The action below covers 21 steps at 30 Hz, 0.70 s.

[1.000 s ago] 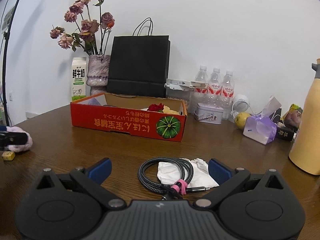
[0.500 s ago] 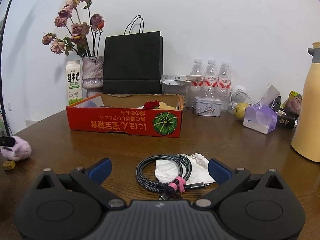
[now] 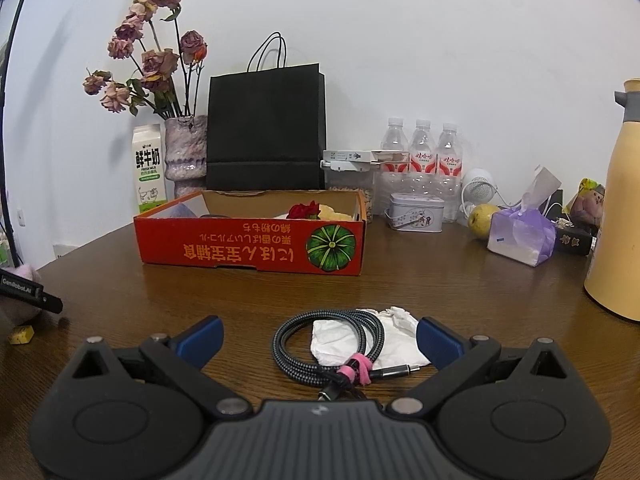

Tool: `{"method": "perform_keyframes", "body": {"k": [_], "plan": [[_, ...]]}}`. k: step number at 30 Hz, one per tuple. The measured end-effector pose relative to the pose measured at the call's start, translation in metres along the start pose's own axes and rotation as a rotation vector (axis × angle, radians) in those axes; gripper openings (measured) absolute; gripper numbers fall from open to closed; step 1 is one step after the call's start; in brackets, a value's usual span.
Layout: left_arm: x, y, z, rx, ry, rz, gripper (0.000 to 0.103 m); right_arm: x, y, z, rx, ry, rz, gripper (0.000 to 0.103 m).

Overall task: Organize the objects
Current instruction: 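Grasp the lavender fuzzy headband on the table with the left tool, then grasp the small yellow block with the right tool while the left tool holds the headband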

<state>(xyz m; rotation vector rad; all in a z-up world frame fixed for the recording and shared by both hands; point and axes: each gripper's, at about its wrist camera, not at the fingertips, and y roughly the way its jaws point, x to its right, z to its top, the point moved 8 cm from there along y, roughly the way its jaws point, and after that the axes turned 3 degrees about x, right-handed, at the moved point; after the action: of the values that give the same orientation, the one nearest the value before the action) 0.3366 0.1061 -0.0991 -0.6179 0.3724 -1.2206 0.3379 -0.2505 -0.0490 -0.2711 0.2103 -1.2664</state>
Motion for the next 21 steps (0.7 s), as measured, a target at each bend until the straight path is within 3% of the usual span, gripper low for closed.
{"method": "perform_keyframes", "body": {"k": [1,4,11,21], "plan": [[0.000,-0.002,0.000,0.007,-0.001,-0.004,0.044,0.000,0.000,0.000,0.000,0.000,0.000,0.103],[0.001,-0.013,0.001,0.044,0.007,-0.013,0.036,0.000,0.000,0.000,0.001,0.000,0.000,0.103],[0.006,-0.052,0.001,0.159,0.093,0.004,0.036,-0.001,0.000,0.000,0.000,-0.003,-0.001,0.103],[0.003,-0.089,-0.009,0.208,0.128,-0.004,0.036,-0.019,-0.003,0.001,0.017,-0.054,0.002,0.103]]}}
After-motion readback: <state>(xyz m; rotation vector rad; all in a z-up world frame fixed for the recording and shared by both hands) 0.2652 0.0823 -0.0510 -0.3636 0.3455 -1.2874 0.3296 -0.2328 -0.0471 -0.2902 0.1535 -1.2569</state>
